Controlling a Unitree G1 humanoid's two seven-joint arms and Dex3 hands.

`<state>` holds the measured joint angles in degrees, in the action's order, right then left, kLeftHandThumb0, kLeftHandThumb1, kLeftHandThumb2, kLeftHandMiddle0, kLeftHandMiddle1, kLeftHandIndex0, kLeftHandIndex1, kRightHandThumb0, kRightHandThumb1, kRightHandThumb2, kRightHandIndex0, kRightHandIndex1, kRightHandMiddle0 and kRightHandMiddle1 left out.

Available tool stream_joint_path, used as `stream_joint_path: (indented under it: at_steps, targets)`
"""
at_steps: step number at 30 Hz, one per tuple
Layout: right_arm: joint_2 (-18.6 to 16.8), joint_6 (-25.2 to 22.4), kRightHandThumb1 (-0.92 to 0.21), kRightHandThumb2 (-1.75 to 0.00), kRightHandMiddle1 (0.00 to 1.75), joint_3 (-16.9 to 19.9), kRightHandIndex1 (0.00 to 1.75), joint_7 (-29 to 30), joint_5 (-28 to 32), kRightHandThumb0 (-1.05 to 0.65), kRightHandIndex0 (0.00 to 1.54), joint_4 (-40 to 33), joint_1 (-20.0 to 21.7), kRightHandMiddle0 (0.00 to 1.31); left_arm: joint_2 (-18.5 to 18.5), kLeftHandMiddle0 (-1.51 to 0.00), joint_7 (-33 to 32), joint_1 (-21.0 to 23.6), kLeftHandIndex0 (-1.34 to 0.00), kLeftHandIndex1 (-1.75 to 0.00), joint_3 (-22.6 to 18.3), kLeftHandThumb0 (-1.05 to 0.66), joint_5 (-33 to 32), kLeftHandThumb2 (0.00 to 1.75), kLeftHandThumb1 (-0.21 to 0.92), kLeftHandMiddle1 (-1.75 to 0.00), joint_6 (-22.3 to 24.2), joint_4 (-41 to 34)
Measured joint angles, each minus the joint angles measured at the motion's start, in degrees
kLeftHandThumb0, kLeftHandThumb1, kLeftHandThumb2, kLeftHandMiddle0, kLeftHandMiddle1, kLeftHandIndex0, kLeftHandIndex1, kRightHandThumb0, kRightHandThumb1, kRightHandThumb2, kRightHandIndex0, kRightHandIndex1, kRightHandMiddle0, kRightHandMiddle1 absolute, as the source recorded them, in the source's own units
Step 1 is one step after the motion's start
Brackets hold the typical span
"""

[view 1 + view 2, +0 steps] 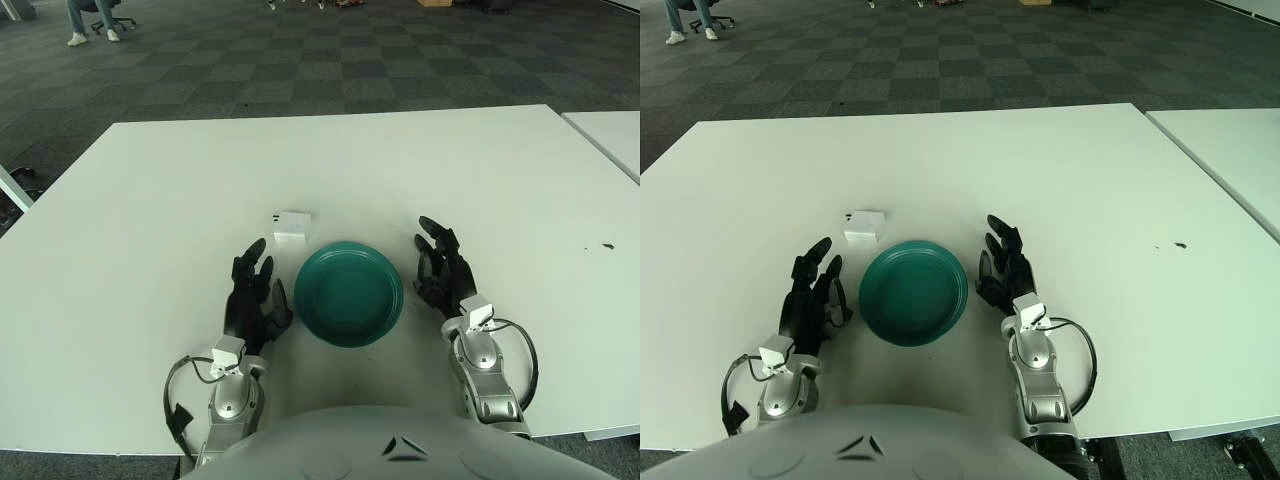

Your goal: Put the charger into the plate.

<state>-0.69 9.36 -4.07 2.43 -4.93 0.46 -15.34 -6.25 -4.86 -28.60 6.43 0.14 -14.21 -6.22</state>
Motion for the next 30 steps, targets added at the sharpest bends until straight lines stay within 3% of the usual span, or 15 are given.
stream_joint_path:
  at_steps: [6,11,18,22,30]
  targets:
    - [-0.12,0.0,-0.92,-0.87,0.61,-0.03,0.01,0.0,0.0,-0.62,0.34,0.55,0.6,0.0,0.04,-0.37,0.94,0.13,0.0,-0.76,-0.28,-0.85,-1.62,1.01,0.92,-0.01,2.32,-1.54]
    - [-0.13,0.0,-0.92,-0.87,0.64,-0.07,0.01,-0.02,0.0,-0.63,0.35,0.83,0.98,0.0,-0.35,-0.36,0.66,-0.83,0.0,-0.77,0.3,-0.84,-1.74,0.99,0.92,0.0,7.18,-6.87]
    - [-0.24,-0.47,-0.92,-0.86,0.68,-0.14,0.03,-0.01,-0.03,-0.62,0.39,1.15,1.6,0.0,0.13,-0.34,-1.6,0.93,0.0,-0.83,0.46,-0.84,3.53,0.94,0.92,0.0,13.51,-12.24]
    - [-0.38,-0.74,-0.92,-0.86,0.7,-0.16,0.03,-0.01,-0.03,-0.64,0.41,1.4,2.25,0.0,5.5,-0.29,-1.91,6.45,0.0,-0.71,-0.18,-0.89,12.4,0.88,0.92,0.0,13.22,-11.6]
    - [-0.61,-0.9,-0.92,-0.85,0.7,0.05,0.04,0.01,-0.01,-0.67,0.44,2.46,3.38,0.0,22.56,-0.23,-5.27,21.95,0.0,-0.53,-1.43,-1.04,32.22,0.83,0.92,0.0,9.51,-0.66]
